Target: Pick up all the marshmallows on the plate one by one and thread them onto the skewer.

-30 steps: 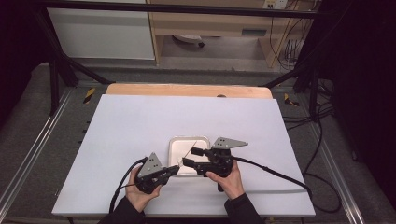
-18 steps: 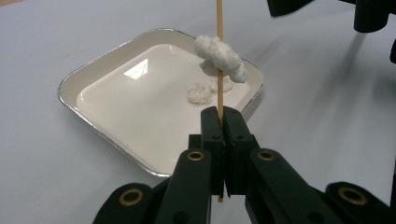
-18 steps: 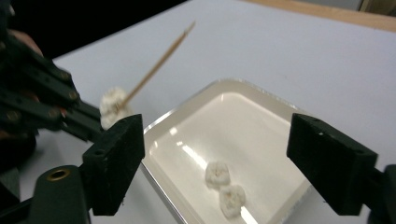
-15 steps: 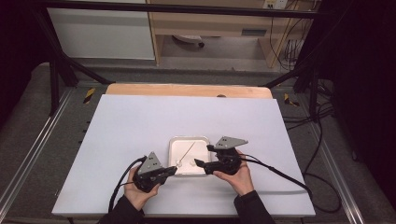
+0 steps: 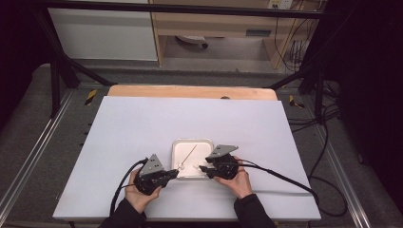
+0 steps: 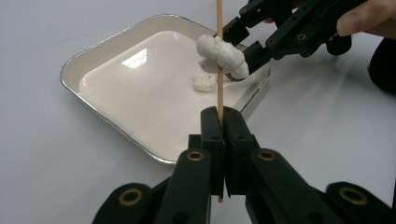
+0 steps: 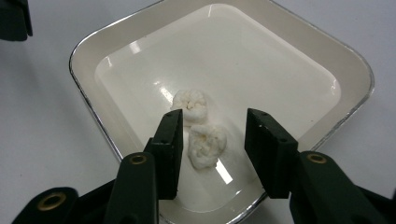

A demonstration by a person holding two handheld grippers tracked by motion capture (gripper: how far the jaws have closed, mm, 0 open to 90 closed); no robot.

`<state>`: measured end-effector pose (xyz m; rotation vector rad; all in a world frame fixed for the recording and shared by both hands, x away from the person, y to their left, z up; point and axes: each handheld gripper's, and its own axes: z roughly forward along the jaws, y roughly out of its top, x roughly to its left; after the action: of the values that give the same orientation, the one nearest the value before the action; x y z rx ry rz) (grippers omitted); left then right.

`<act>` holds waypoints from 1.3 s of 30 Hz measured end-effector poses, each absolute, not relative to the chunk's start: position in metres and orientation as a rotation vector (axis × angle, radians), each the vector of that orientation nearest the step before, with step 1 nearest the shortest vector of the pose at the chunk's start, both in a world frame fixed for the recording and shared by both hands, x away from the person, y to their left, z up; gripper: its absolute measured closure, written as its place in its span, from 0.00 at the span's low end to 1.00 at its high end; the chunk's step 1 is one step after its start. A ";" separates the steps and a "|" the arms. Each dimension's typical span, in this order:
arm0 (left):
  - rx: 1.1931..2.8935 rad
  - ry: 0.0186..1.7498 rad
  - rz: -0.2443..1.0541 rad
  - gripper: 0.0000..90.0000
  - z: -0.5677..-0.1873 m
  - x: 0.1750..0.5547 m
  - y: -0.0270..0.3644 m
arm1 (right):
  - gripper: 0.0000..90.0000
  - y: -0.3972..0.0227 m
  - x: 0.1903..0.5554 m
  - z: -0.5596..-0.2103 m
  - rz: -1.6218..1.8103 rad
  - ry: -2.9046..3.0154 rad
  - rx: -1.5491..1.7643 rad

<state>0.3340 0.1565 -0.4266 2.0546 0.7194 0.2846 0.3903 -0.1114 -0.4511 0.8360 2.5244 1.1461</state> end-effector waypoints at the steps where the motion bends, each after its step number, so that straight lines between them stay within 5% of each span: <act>1: 2.055 0.720 0.284 0.98 -0.427 0.334 0.157 | 0.67 -0.111 0.390 -0.452 1.139 2.527 0.829; 13: 2.062 0.714 0.279 0.98 -0.427 0.334 0.156 | 0.81 -0.113 0.391 -0.455 1.181 2.520 0.866; 39: 2.050 0.669 0.285 0.98 -0.424 0.328 0.154 | 0.81 -0.155 0.380 -0.388 1.701 2.312 0.956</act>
<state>0.3282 0.1538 -0.4245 2.0502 0.6694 0.2847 0.3801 -0.1545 -0.3881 0.9564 2.3117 1.7010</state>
